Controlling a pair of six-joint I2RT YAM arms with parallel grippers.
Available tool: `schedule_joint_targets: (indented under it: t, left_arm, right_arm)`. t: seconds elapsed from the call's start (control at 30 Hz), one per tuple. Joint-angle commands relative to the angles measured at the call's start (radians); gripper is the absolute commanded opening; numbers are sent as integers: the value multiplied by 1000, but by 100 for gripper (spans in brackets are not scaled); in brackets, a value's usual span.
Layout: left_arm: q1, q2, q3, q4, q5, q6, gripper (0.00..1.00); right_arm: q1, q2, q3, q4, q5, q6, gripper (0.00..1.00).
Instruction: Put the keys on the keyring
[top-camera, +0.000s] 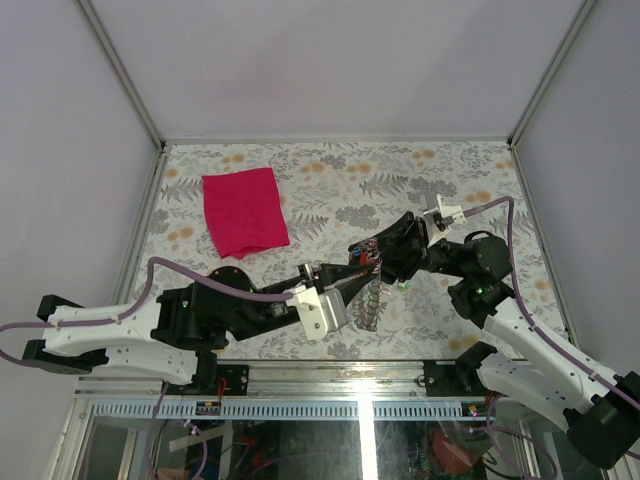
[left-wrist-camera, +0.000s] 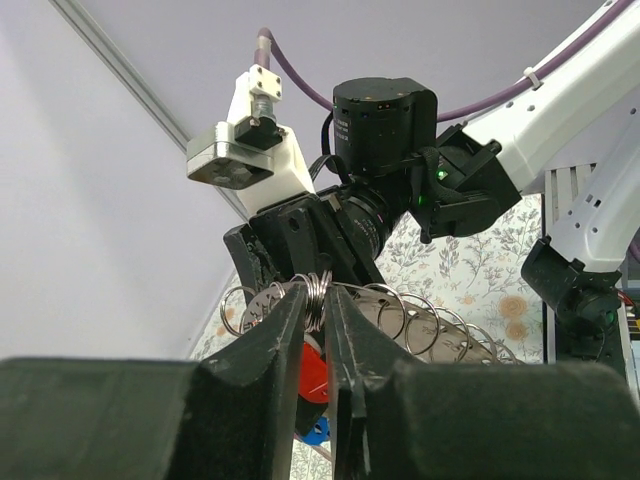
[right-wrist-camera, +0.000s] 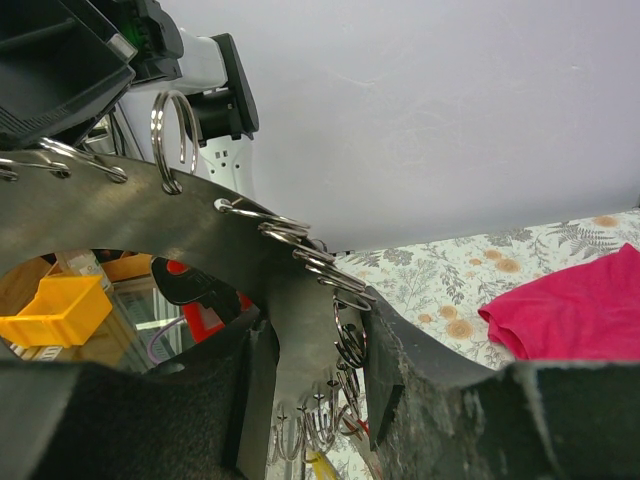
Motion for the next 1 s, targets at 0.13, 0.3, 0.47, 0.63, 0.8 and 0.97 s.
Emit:
schedule_joint_targets:
  t: [0.13,0.3,0.47,0.63,0.8,0.97]
  left_arm:
    - [-10,-29,8,57,-34,-49,4]
    - [-9,-52,-3,56,-62,-92,0]
    - [-6,-87,-24,55,-87,-134,0]
    - [30,-104,-20,15,-71,-185,0]
    - [195,-118,-14,-39,127,-283,0]
    - [331,-107,-2,-88,331,-335,0]
  right_arm:
    - [-6,-23,24,48,-7,-15,20]
    - [-6,-40,38,0,1,-63,22]
    - [-6,-71,77,-143,11,-175,38]
    - [-6,-121,128,-322,37,-318,54]
    - [-6,-178,194,-548,74,-464,55]
    - [-5,-203,270,-696,89,-546,42]
